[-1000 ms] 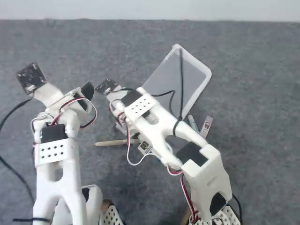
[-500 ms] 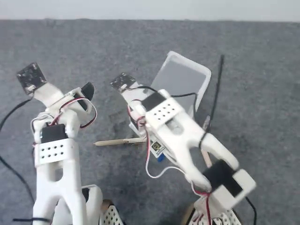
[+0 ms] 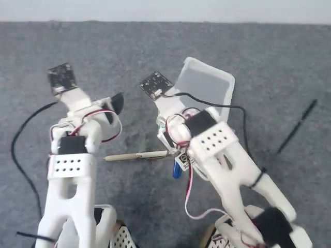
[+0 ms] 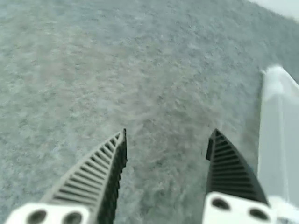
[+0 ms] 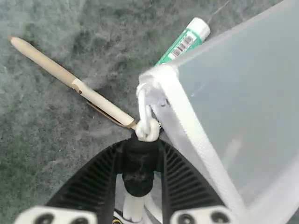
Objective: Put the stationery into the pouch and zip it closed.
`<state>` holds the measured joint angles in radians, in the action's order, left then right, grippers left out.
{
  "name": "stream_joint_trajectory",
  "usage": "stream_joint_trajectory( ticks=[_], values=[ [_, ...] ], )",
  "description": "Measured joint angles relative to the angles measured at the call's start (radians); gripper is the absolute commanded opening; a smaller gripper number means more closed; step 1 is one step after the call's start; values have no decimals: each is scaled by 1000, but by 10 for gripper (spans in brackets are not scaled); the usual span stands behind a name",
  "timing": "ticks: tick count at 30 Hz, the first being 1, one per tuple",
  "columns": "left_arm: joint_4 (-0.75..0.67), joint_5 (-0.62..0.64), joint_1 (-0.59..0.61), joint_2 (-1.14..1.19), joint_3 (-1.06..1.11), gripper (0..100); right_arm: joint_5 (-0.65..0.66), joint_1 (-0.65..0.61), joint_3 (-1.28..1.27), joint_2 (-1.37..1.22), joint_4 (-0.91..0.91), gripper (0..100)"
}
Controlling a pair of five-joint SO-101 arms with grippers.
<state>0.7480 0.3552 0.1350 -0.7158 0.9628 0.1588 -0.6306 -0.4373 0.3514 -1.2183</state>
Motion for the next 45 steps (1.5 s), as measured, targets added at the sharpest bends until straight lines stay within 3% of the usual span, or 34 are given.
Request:
stream_joint_trajectory(
  ticks=[9,22,35,45],
  values=[
    [34,-60,-147,0,-14,321,8,52,-110,221,44,6],
    [83,-61,-292,-5,-28,322,8,54,-218,396,100,6],
    [160,-121,-371,-199,6,322,8,55,-219,442,103,6],
    [48,-135,-373,-207,60,321,8,57,-219,442,98,6]
  ],
)
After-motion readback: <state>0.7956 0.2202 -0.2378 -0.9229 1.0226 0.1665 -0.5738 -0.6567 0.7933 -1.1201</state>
